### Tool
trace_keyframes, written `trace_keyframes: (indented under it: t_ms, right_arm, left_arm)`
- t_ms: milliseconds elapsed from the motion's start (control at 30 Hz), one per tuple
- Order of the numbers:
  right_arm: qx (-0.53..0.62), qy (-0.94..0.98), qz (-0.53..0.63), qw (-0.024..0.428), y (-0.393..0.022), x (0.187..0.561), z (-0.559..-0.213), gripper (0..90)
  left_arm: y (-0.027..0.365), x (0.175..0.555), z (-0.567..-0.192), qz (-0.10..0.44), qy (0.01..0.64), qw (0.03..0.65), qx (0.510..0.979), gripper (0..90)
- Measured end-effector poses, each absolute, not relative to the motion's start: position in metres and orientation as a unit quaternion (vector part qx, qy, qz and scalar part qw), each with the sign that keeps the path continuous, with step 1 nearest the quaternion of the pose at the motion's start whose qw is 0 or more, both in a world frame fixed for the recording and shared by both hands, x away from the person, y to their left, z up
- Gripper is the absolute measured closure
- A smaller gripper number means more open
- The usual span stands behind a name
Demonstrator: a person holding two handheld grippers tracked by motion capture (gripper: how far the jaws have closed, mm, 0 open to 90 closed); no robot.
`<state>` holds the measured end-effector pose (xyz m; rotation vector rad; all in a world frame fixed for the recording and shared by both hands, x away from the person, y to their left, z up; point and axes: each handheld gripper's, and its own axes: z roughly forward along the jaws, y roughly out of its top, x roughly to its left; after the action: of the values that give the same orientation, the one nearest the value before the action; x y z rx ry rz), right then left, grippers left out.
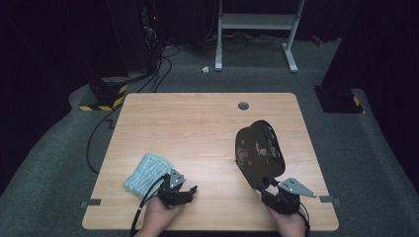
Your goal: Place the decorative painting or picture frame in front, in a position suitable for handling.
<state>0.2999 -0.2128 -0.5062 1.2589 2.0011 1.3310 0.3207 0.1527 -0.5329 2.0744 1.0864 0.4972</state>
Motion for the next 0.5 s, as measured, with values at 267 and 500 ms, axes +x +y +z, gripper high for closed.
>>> trace_keyframes:
  t_ms: [267, 500]
  right_arm:
    - [0.445, 0.729, 0.477, 0.208, -0.203, 0.295, -0.508, 63.7]
    - [0.438, 0.733, 0.474, 0.216, -0.198, 0.294, -0.508, 64.4]
  left_arm:
    - [0.153, 0.32, -0.533, 0.192, 0.42, 0.367, 0.807, 33.8]
    - [0.157, 0.314, -0.527, 0.187, 0.408, 0.382, 0.808, 44.0]
